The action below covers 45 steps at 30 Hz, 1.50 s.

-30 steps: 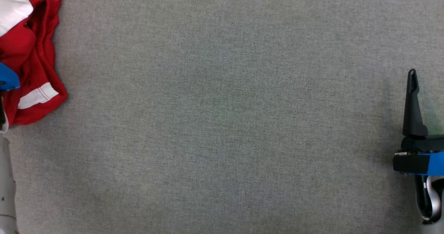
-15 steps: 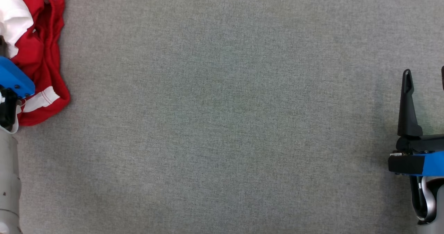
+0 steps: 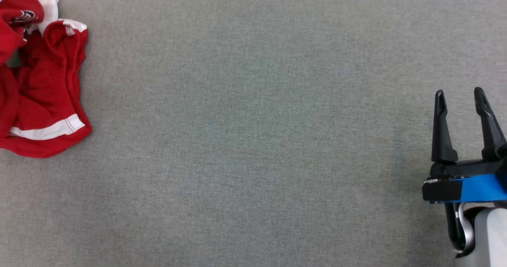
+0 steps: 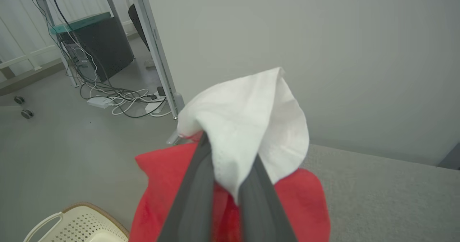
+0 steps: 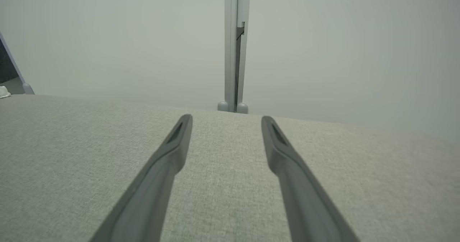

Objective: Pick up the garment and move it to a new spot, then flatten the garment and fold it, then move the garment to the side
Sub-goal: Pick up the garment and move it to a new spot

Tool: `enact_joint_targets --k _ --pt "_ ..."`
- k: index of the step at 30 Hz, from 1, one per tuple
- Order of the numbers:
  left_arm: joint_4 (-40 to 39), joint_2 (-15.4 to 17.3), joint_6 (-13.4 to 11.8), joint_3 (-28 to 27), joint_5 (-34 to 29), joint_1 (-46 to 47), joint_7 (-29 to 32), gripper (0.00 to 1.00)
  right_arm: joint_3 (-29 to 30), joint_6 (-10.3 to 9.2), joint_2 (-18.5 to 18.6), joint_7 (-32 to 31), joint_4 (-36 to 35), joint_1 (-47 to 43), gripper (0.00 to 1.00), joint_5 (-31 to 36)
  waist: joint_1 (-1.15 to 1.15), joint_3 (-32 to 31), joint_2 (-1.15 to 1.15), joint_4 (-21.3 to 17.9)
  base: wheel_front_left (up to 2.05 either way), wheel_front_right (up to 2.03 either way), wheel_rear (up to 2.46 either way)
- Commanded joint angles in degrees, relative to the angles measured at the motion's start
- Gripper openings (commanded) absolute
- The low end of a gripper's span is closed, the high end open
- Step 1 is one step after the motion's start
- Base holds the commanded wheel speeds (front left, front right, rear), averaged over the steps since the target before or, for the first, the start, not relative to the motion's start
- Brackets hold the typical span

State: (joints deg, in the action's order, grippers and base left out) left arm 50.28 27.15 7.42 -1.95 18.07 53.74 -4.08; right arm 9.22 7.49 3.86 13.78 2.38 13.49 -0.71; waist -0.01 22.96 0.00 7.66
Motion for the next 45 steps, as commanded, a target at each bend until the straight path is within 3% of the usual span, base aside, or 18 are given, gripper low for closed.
enact_joint_targets --k 1,13,22,30,37,45 --pt "-1.18 0.29 0.07 0.61 -0.27 1.56 -0.59 0.00 -0.11 0.01 -0.32 0.47 0.48 0.37 1.00 -0.33 0.01 -1.21 0.00 -0.99 0.00 0.00 0.00" --pt "-19.55 0.01 0.07 7.26 -1.55 8.00 -0.47 0.00 -1.22 0.01 -0.95 1.46 4.33 1.83 1.00 -4.49 0.01 -4.65 0.00 -7.52 0.00 0.00 0.00" --pt "-36.74 -1.97 -0.55 11.49 -2.35 10.90 5.84 0.00 -3.45 0.01 -0.94 1.46 4.87 2.40 1.00 -10.60 0.01 -4.57 0.00 -18.09 0.00 0.00 0.00" --pt "-44.89 -4.83 -0.77 15.97 -2.82 11.22 9.78 0.00 -4.77 0.01 -0.97 1.45 5.01 2.59 1.00 -13.81 0.01 -3.86 0.00 -26.07 0.00 0.00 0.00" --pt "-46.56 -7.11 -0.62 19.69 -2.13 8.22 10.65 0.00 -4.82 0.01 -0.97 1.45 4.70 2.38 1.00 -14.60 0.01 -3.09 0.00 -27.39 0.00 0.00 0.00" --pt "-43.20 -9.65 -0.51 23.73 0.46 -1.99 6.66 0.00 -4.65 0.01 -0.95 1.45 4.81 2.94 1.00 -13.98 0.01 -3.61 0.00 -24.75 0.00 0.00 0.00"
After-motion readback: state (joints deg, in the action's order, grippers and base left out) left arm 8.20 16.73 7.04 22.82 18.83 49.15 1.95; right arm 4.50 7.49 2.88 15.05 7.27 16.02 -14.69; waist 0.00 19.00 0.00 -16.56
